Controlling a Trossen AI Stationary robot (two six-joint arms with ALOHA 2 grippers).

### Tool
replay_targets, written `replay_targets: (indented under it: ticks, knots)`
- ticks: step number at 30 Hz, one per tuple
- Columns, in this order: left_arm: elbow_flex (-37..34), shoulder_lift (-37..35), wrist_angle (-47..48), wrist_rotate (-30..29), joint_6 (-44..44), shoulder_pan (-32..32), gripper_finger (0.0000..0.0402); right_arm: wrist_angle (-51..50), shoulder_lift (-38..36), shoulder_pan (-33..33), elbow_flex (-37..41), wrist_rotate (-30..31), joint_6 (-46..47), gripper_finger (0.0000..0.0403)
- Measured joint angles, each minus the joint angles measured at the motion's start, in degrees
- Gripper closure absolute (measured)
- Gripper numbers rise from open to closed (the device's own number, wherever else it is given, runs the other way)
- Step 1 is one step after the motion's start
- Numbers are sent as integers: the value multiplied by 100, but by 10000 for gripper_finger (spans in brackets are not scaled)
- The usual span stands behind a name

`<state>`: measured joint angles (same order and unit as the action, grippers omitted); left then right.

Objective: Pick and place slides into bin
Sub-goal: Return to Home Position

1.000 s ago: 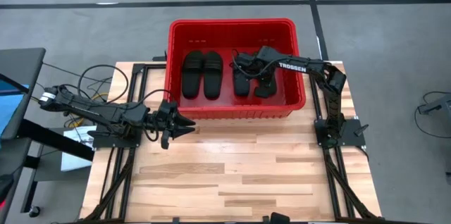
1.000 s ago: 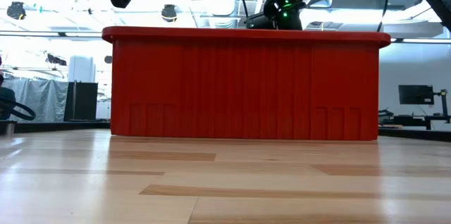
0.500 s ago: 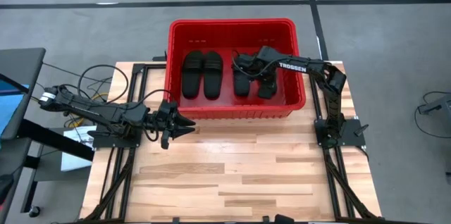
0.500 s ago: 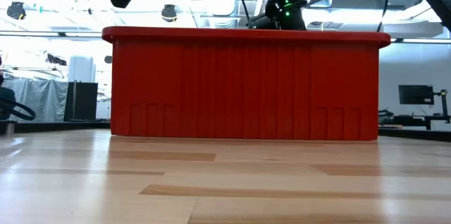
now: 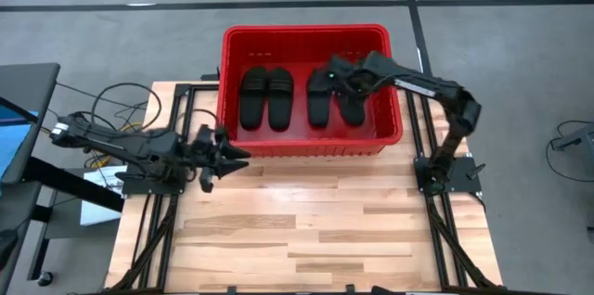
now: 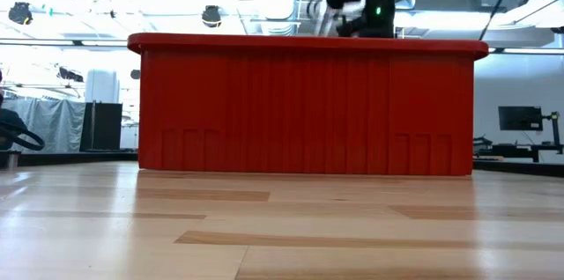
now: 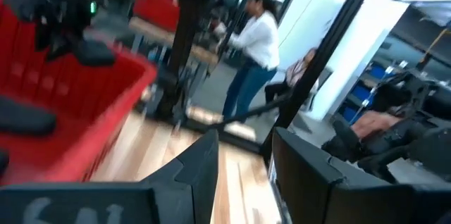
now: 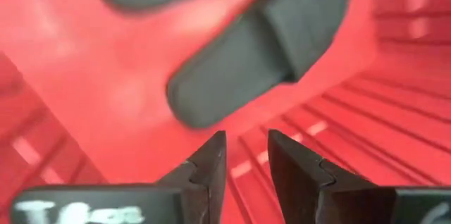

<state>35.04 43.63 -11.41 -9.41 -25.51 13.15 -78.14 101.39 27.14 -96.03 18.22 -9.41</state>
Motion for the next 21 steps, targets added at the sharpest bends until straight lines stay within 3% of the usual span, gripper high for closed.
replay_targets:
  ticks: [7, 10, 15, 21]
  knots:
    - [185, -636, -14, -14, 706, 0, 276, 1058, -1171, -230, 0, -16, 561, 305]
    - [193, -930, -172, -75, 601, 0, 276, 1662, -1755, -440, 0, -25, 948, 305]
    - [193, -1309, -665, -179, 457, 0, 276, 2896, -2746, -987, 0, -39, 1411, 305]
    - [193, -1669, -655, -263, 887, 0, 276, 4032, -3728, -1860, -2, -40, 1504, 305]
